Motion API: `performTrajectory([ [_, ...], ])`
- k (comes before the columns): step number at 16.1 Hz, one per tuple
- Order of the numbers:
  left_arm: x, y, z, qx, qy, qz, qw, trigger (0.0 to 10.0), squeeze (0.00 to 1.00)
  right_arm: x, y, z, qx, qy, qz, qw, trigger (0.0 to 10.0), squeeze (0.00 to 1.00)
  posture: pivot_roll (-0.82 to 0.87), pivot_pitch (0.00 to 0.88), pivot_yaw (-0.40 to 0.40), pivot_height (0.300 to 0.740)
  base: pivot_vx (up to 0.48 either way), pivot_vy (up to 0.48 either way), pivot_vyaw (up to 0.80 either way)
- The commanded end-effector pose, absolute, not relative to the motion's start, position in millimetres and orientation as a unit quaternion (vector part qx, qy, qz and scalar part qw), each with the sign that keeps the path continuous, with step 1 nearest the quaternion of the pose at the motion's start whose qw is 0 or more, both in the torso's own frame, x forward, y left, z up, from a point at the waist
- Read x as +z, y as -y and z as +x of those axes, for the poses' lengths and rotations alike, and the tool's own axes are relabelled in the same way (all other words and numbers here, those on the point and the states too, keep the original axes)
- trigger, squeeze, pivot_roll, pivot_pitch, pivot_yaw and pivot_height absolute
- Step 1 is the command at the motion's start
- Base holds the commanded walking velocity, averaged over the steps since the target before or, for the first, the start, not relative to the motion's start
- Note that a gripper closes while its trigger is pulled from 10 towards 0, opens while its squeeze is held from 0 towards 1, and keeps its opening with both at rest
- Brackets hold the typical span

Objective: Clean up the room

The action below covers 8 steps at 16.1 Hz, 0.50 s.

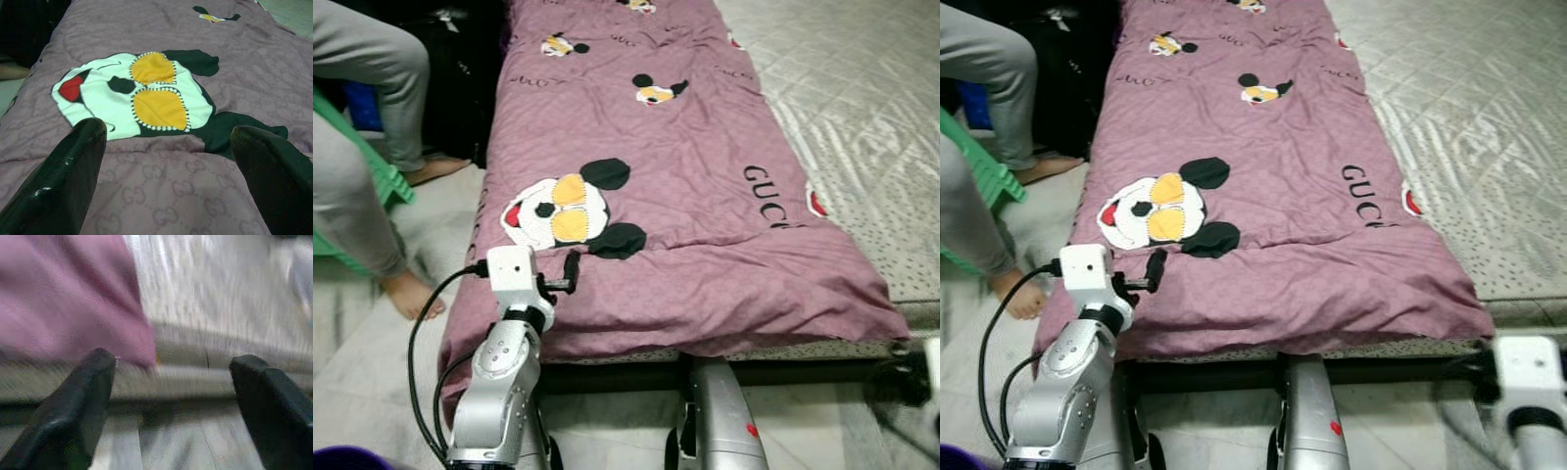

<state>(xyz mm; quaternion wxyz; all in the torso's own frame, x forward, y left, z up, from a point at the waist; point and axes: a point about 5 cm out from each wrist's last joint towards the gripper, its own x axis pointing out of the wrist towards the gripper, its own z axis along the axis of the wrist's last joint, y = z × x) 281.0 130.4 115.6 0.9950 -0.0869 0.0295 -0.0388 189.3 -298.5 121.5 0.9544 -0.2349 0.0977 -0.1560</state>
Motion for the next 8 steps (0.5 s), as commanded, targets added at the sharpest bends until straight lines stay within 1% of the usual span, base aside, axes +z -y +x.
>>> performTrajectory([
  [1,116.2,-129.6,281.7,-0.042,-0.025,-0.084,0.995,10.0,0.00,147.8,286.4,200.7,-0.150,-0.041,-0.251,0.955,10.0,1.00,-0.12,0.124,-0.015,0.516,0.000,0.000,0.00],
  [2,117.9,-128.6,283.1,-0.042,-0.021,-0.084,0.995,10.0,0.00,180.5,264.8,228.4,-0.122,0.040,-0.255,0.958,10.0,1.00,-0.11,0.123,-0.014,0.516,0.000,0.000,0.00],
  [3,118.8,-128.2,283.8,-0.042,-0.019,-0.085,0.995,10.0,0.00,197.0,251.3,241.6,-0.096,0.085,-0.264,0.956,10.0,1.00,-0.11,0.122,-0.014,0.516,0.000,0.000,0.00],
  [4,119.2,-128.2,284.1,-0.041,-0.018,-0.086,0.995,10.0,0.00,202.8,244.4,248.4,-0.085,0.100,-0.256,0.958,10.0,1.00,-0.11,0.121,-0.013,0.516,0.000,0.000,0.00],
  [5,120.7,-127.1,284.2,-0.041,-0.016,-0.087,0.995,10.0,0.00,206.4,199.7,280.6,0.025,0.114,-0.198,0.973,10.0,1.00,-0.10,0.119,-0.012,0.516,0.000,0.000,0.00],
  [6,120.9,-126.8,284.0,-0.041,-0.015,-0.088,0.995,10.0,0.00,205.7,190.3,286.2,0.046,0.117,-0.193,0.973,10.0,1.00,-0.10,0.119,-0.012,0.516,0.000,0.000,0.00],
  [7,121.9,-125.8,284.0,-0.041,-0.013,-0.089,0.995,10.0,0.00,190.9,176.9,299.6,0.074,0.082,-0.159,0.981,10.0,0.92,-0.08,0.120,-0.019,0.516,0.000,0.000,0.00],
  [8,122.3,-125.6,284.0,-0.041,-0.012,-0.089,0.995,10.0,0.00,183.6,172.4,304.8,0.078,0.061,-0.139,0.985,10.0,0.91,-0.07,0.119,-0.024,0.516,0.000,0.000,0.00],
])
